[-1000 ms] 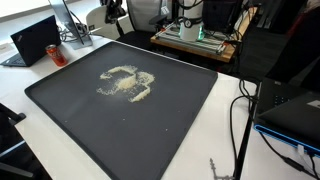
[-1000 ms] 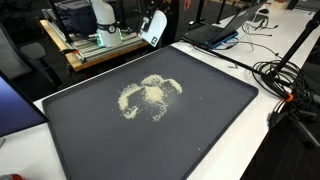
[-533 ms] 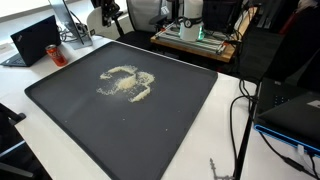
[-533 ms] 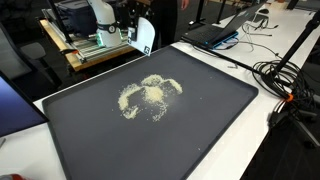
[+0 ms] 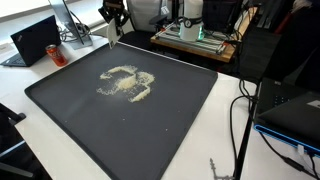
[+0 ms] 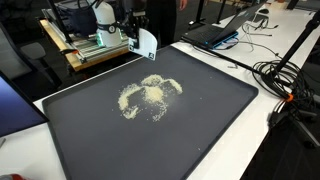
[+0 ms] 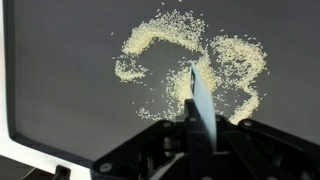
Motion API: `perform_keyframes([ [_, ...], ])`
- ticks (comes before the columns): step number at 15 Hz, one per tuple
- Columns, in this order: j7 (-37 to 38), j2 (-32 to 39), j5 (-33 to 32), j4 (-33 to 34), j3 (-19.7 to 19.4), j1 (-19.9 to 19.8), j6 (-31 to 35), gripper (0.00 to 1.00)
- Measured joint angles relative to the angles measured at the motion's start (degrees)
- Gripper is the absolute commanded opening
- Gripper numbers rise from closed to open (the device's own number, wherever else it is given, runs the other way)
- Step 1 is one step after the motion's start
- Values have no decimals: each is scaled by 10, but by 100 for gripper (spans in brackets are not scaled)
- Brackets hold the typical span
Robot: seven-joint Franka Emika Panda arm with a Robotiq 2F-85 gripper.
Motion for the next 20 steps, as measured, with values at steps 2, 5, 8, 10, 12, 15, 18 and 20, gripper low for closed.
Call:
perform_keyframes([
  [2,-36,4,36,-6,1,3,2,4],
  [5,-43,8,44,-6,2,5,2,1],
  [8,-39,7,33,-6,3,5,9,1],
  [10,-63,8,29,-6,9,7,13,1],
  [12,-104,15,36,-6,16,11,22,1],
  [15,-183,36,59,-4,21,15,28,1],
  [18,-257,71,86,3,25,14,41,1],
  [20,-303,96,107,11,28,12,54,1],
])
